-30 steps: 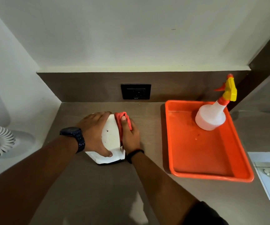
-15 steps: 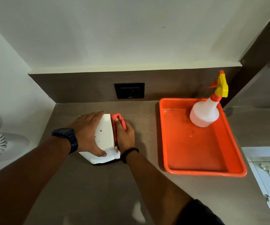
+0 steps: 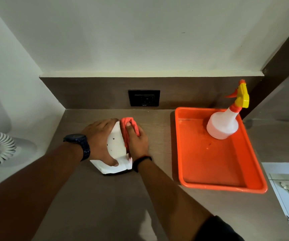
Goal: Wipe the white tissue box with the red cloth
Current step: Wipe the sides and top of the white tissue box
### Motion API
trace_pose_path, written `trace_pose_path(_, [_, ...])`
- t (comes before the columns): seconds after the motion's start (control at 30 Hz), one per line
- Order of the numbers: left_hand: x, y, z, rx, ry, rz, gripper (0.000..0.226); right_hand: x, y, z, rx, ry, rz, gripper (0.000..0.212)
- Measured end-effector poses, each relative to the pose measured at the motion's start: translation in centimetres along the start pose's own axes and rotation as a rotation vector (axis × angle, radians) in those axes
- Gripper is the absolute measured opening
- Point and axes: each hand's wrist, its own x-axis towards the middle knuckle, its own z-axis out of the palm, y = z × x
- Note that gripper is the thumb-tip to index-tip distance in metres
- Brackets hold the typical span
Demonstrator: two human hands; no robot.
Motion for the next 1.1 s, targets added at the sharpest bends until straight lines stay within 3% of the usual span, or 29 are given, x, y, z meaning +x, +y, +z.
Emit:
trace_pose_path(0.1, [0.0,-0.1,0.2,-0.003,-0.010,-0.022,0.144,-2.1,1.8,-0.3,0.025,0.053,0.068,0.028])
trace_pose_path(0.23, [0.1,-0.4,0.3,-0.046,0.019,0.006,0.137,-3.0,1.3,0.1,0.040,0.028,-0.072,0.014])
trace_pose_path(0.33, [0.1,-0.4,0.3,-0.057,0.039,0.010,0.134,-0.9,-0.2,0.3,-0.031,-0.019,-0.121,0.018])
trace_pose_path(0.57, [0.0,-0.2,0.1,-0.002,-0.018,-0.008,0.146,-1.9,2.8,-0.3,0.023,0.061,0.079,0.031])
trace_pose_path(0.67, [-0.1,-0.1,-0.1,-0.009,-0.025,0.005,0.144,-3.3,3.2,0.2,0.094,0.117,-0.028,0.036])
trace_pose_path(0.8, [-0.3,0.0,-0.4,-0.036,-0.026,0.005,0.141,-1.1,0.9,0.6,0.009,0.044,-0.126,0.028])
trace_pose_path(0.97, [-0.3,0.0,-0.2,-0.002,-0.039,-0.014,0.145,-0.7,2.1,-0.2,0.002,0.061,0.096,0.031])
trace_pose_path(1.1, [-0.1,0.0,-0.2,-0.019,-0.040,-0.014,0.145,-4.0,3.7,-0.1,0.048,0.122,0.041,0.033])
